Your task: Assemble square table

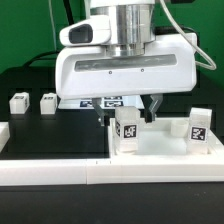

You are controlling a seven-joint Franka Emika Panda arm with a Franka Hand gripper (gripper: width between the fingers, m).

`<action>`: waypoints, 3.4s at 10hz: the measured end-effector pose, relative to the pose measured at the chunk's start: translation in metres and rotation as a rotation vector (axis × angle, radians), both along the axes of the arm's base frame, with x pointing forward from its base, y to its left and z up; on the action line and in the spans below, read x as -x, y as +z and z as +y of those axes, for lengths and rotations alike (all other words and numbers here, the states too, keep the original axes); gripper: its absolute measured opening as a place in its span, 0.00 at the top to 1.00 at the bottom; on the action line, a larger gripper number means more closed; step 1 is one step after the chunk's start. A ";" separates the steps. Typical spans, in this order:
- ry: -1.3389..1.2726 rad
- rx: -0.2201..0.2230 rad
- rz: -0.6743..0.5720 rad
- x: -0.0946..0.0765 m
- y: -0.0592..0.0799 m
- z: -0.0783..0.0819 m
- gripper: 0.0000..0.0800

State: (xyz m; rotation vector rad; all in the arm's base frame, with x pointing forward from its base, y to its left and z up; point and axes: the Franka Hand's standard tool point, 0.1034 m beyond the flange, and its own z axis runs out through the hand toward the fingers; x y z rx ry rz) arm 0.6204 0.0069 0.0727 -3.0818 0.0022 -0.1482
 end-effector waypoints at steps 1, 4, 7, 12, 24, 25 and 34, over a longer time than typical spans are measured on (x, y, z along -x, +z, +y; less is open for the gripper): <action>-0.101 -0.011 0.006 0.000 0.000 0.001 0.44; -0.293 -0.029 0.017 0.000 0.000 0.000 0.64; -0.980 -0.107 0.093 0.000 -0.002 0.003 0.64; -1.223 -0.163 0.119 -0.002 -0.003 0.002 0.61; 0.020 0.005 -0.036 -0.011 0.006 -0.009 0.19; 0.020 0.005 -0.036 -0.011 0.006 -0.009 0.35; -0.873 -0.078 0.049 -0.007 0.004 -0.010 0.64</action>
Offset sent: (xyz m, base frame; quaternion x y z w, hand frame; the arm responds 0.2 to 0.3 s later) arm 0.0000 0.0000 0.0000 0.0000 0.0000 0.1938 0.9810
